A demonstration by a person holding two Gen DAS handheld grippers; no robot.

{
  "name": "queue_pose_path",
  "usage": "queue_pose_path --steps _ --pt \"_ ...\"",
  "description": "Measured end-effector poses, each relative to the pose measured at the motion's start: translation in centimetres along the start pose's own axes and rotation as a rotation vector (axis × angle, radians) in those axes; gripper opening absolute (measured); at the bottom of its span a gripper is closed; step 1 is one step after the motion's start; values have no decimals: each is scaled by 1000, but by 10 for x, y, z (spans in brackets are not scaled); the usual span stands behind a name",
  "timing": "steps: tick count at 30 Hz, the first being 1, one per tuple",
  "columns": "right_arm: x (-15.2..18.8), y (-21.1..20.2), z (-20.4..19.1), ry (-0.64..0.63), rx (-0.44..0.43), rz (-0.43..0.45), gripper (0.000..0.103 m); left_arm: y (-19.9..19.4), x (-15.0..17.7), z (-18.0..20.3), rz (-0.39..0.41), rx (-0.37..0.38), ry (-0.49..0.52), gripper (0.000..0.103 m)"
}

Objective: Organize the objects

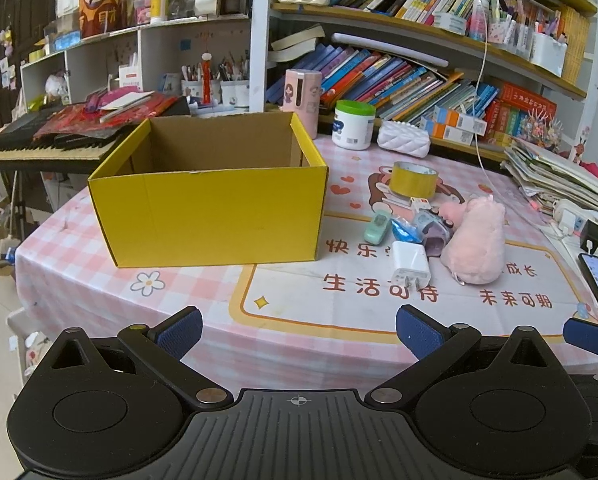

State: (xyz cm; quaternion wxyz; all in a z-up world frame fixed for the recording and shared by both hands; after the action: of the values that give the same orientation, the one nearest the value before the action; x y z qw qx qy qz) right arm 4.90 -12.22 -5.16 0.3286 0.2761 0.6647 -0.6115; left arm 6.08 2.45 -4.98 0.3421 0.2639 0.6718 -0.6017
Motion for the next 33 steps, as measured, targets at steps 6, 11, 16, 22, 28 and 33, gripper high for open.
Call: queue_pose_path --steps 6,11,16,22,28,33 --pt "0 0 0 0 0 0 103 0 0 0 0 -1 0 103" --pt "0 0 0 0 -1 0 103 0 0 0 0 -1 0 103" --pt "0 0 0 -1 -1 0 103 0 0 0 0 -1 0 103" --pt "1 0 -1 -1 0 0 103 0 0 -1 0 -1 -1 103" --pt "1 0 0 -1 0 -1 103 0 0 0 0 -1 0 103" --pt "2 1 -2 -1 -1 -3 103 1 1 -2 -2 -1 0 103"
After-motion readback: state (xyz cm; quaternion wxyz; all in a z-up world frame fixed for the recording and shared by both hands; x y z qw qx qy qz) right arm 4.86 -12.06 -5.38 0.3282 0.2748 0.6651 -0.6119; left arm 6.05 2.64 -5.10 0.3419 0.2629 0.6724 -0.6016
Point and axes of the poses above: each gripper's, at about its wrist camera, not at the fingertips, and y roughly the way its jaws point, z to its right, x to its underside, the point moved 6 cm from there along y, roughly the way its jaws point, and after that the axes turned 10 degrees about -x, right-handed, at the moved point
